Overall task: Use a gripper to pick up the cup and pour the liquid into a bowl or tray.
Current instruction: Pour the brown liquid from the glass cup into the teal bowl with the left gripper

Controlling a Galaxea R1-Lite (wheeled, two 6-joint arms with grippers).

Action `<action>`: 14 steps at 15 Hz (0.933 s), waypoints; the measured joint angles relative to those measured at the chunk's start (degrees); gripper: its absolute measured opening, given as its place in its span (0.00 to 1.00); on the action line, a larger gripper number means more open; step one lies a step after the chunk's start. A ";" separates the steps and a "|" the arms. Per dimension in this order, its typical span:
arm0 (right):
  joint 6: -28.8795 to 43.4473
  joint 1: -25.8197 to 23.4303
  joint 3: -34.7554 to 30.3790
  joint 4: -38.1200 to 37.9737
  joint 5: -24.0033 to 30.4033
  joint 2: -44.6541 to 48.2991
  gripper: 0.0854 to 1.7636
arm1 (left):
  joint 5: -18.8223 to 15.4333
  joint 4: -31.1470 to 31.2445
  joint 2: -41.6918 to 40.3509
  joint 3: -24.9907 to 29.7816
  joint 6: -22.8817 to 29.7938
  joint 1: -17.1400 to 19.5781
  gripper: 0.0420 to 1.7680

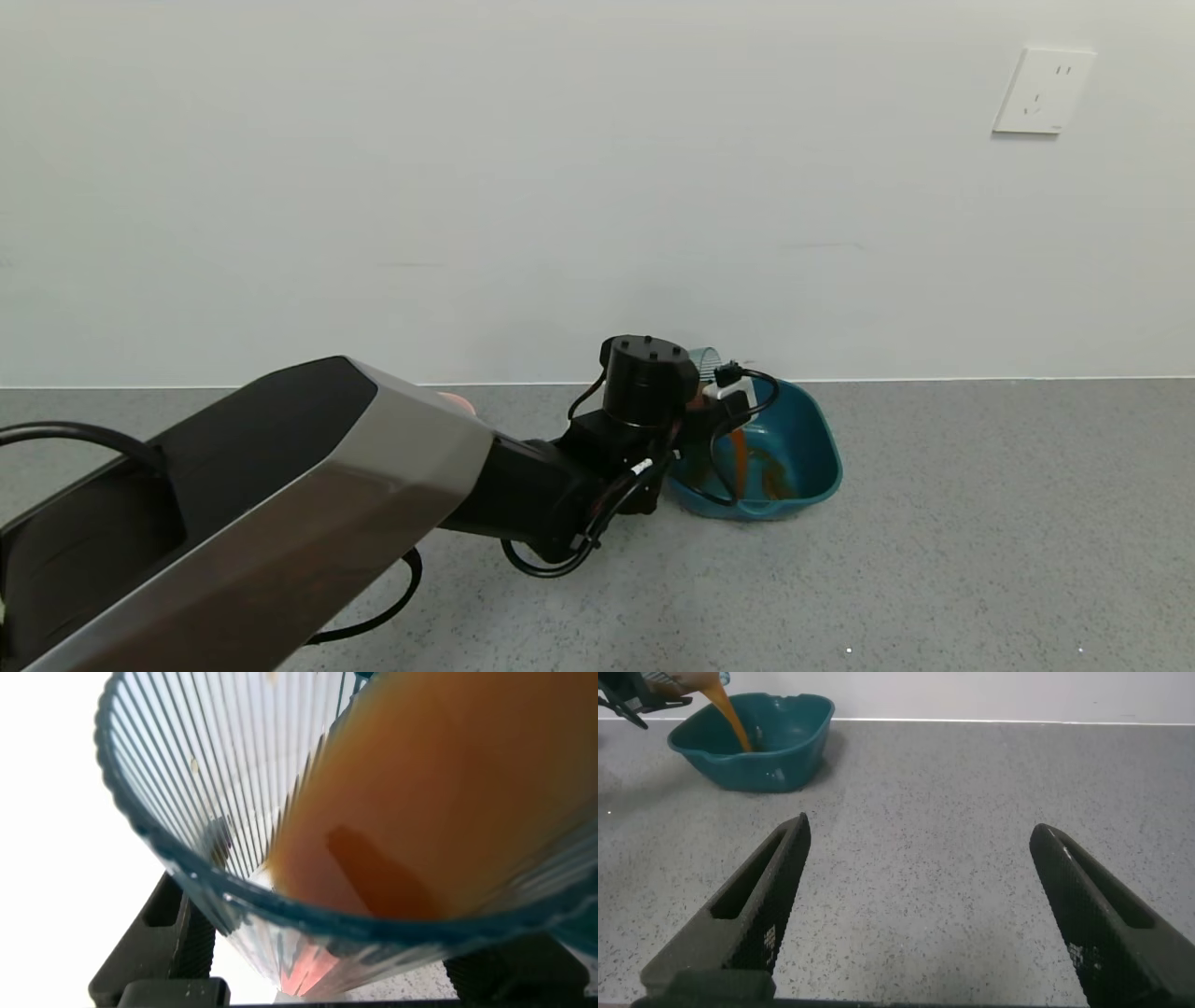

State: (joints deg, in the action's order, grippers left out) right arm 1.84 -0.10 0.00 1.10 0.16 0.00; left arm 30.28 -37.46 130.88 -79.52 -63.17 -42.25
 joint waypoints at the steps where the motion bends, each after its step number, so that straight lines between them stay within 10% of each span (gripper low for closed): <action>1: -0.02 0.00 0.00 0.02 0.00 0.00 0.97 | 0.01 -0.02 -0.06 -0.09 -0.89 0.04 0.74; 14: 0.00 0.00 0.00 0.02 0.02 0.00 0.97 | 1.24 -0.02 -0.15 -0.41 -10.36 0.74 0.74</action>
State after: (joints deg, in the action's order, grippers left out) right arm 1.84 -0.10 0.00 1.12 0.18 0.00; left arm 31.52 -37.49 130.73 -79.93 -73.53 -41.51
